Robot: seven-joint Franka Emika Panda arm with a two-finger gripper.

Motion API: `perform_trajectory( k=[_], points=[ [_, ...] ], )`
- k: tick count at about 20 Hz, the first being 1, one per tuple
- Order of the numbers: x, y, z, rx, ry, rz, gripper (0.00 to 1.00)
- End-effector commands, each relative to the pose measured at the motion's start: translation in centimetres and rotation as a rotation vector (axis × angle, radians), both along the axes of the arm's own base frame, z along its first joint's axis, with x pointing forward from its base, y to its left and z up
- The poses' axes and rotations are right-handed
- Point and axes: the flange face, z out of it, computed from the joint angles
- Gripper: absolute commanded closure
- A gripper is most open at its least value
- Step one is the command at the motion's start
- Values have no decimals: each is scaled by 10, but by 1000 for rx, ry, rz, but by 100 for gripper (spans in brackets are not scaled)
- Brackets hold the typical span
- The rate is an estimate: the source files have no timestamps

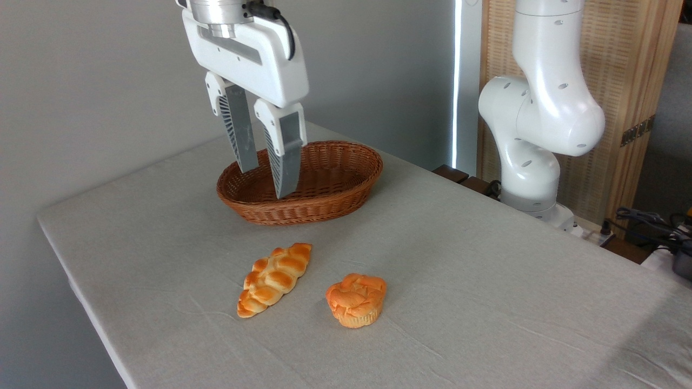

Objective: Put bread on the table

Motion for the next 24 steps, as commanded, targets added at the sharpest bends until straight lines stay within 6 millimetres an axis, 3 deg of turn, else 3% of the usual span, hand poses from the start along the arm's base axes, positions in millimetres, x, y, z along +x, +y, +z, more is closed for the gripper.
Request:
perform_trajectory(
  k=[1, 10, 24],
  points=[
    [0, 2, 5, 17, 8, 12, 0],
    [-9, 3, -6, 59, 22, 2, 0],
    [-6, -1, -15, 59, 45, -2, 0]
  ],
)
